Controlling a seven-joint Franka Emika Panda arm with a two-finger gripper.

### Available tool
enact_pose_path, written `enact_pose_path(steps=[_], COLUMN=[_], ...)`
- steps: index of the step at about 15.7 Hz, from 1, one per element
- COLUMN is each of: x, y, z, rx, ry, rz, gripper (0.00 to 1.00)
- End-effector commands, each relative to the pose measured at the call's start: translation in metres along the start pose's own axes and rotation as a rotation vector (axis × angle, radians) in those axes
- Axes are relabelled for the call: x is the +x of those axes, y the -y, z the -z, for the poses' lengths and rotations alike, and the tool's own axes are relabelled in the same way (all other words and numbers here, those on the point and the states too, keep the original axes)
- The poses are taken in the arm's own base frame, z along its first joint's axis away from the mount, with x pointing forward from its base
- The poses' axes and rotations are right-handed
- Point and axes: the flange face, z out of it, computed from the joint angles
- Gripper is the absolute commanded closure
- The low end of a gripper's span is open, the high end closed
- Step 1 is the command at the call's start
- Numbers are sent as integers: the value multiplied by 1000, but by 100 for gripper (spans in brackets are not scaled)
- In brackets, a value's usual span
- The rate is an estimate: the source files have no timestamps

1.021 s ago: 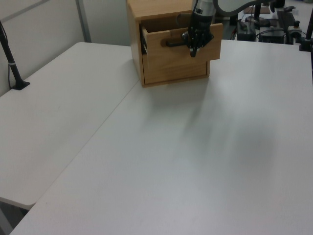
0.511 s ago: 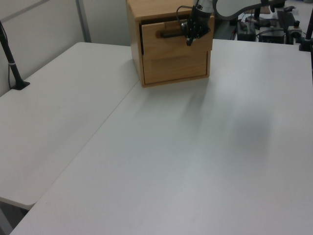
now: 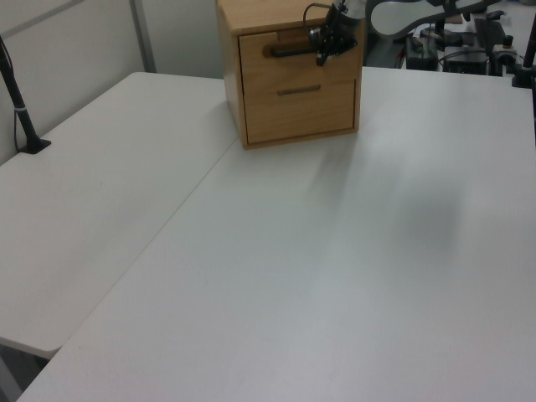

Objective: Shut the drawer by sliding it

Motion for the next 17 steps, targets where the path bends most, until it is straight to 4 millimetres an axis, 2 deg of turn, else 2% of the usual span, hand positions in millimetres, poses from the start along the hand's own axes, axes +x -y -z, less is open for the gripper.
enact_pose_path(steps=[1, 5, 10, 12, 16, 17], x=[14, 14, 12, -5, -60, -74], y=[-1, -3, 1, 11, 38, 45], z=[4, -8, 2, 9, 22, 32], rx=[26, 24, 21, -5, -74, -84], ry=[-62, -74, -80, -50, 73, 98], rz=[-8, 6, 40, 104, 274, 307], gripper=[100, 100, 100, 100, 100, 100])
